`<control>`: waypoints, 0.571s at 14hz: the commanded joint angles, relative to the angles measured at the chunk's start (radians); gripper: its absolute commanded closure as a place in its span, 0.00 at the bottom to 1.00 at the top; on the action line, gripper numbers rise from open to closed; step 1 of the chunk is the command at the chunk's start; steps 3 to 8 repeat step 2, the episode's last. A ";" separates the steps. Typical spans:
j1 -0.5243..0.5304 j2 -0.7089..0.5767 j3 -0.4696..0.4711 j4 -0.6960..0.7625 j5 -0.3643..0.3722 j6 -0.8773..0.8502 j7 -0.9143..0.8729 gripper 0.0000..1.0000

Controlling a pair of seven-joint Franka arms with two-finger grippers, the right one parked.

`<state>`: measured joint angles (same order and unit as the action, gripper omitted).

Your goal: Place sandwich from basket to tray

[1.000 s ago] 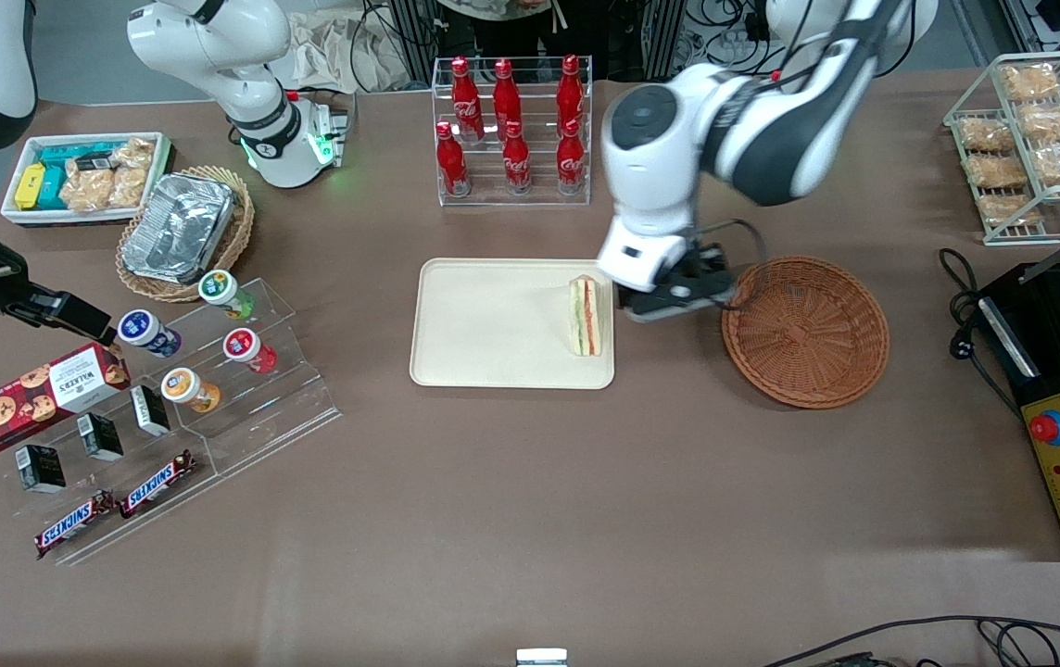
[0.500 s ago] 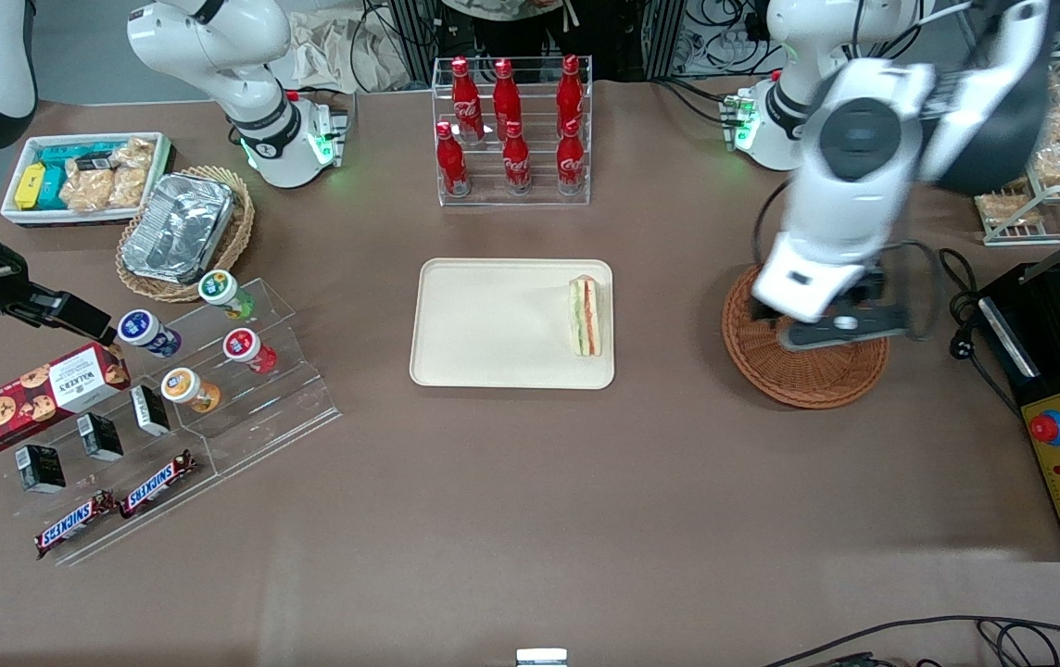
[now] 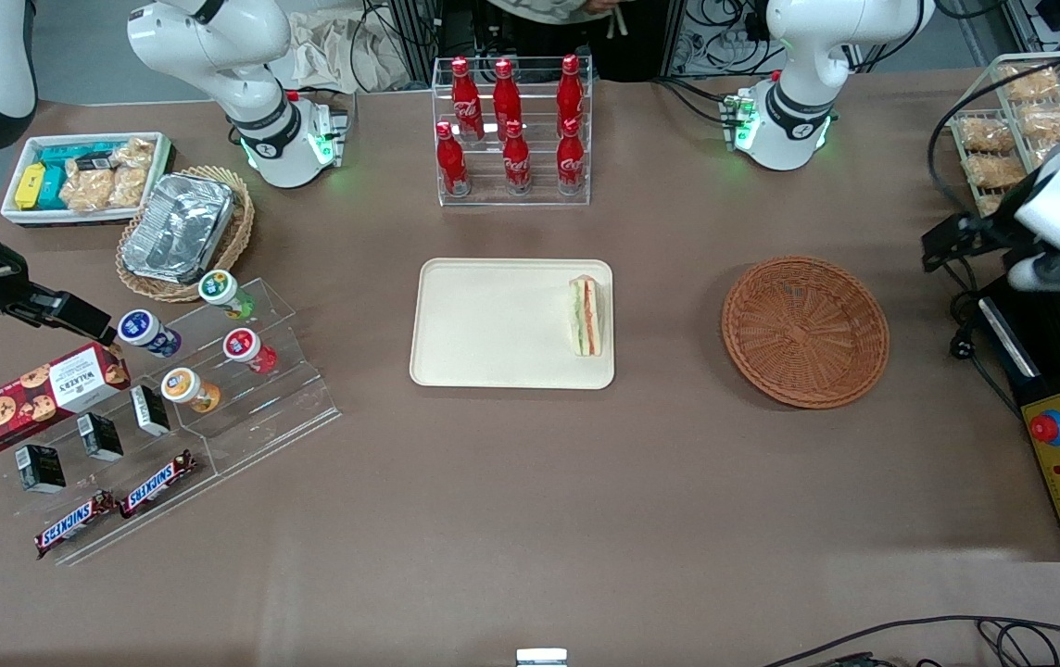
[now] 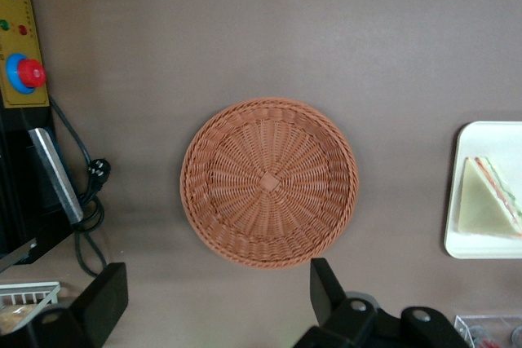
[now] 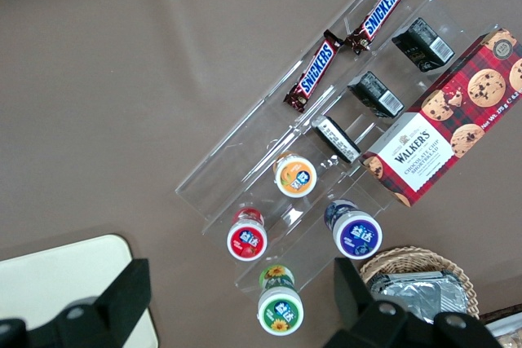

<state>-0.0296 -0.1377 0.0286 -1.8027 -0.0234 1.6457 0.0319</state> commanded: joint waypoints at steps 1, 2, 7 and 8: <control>-0.029 0.006 0.002 0.080 0.000 -0.069 0.019 0.01; -0.030 0.016 0.002 0.089 0.002 -0.069 0.013 0.01; -0.030 0.016 0.002 0.089 0.002 -0.069 0.013 0.01; -0.030 0.016 0.002 0.089 0.002 -0.069 0.013 0.01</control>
